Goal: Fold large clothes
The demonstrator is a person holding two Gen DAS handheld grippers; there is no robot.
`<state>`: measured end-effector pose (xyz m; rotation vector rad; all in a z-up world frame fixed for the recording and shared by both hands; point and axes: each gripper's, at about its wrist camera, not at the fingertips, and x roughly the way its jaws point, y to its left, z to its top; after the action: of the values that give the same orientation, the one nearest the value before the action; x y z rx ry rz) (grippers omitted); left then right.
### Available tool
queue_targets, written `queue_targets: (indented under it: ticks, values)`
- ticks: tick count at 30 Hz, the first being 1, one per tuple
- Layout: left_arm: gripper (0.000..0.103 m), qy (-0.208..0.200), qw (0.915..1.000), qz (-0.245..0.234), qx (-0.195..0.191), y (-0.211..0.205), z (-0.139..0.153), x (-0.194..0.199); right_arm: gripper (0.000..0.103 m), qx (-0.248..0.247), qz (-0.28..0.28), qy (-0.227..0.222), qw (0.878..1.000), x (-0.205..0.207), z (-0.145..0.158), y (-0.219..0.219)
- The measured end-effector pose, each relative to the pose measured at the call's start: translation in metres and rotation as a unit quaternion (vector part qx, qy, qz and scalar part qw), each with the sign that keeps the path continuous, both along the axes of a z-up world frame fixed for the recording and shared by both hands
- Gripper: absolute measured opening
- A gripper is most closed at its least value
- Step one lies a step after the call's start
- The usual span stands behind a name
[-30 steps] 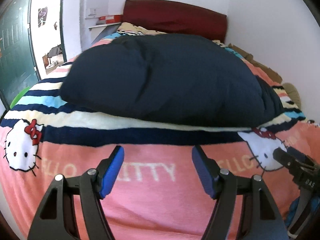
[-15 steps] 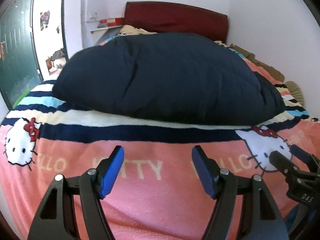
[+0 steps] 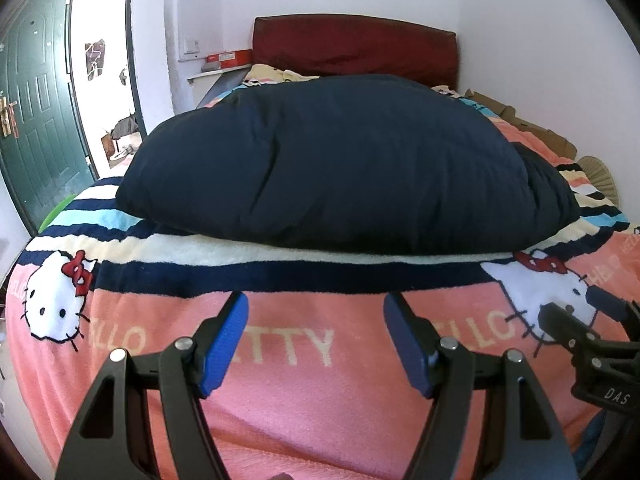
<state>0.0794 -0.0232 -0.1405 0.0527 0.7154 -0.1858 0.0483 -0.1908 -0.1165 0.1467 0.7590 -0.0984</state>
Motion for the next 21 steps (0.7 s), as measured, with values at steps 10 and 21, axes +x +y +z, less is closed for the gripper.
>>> queue_targets:
  ticks: [10,21]
  values:
    - [0.069,-0.002,1.0,-0.002,-0.007,0.0037,0.0002,0.0009,0.102,-0.009,-0.001,0.002,1.0,0.0025,-0.0007,0.0027]
    - [0.069,0.014,0.9998,-0.008,0.006,0.0009,-0.0085,0.003,0.102,0.008,0.005,0.023,1.0,0.0054,-0.0082,0.0064]
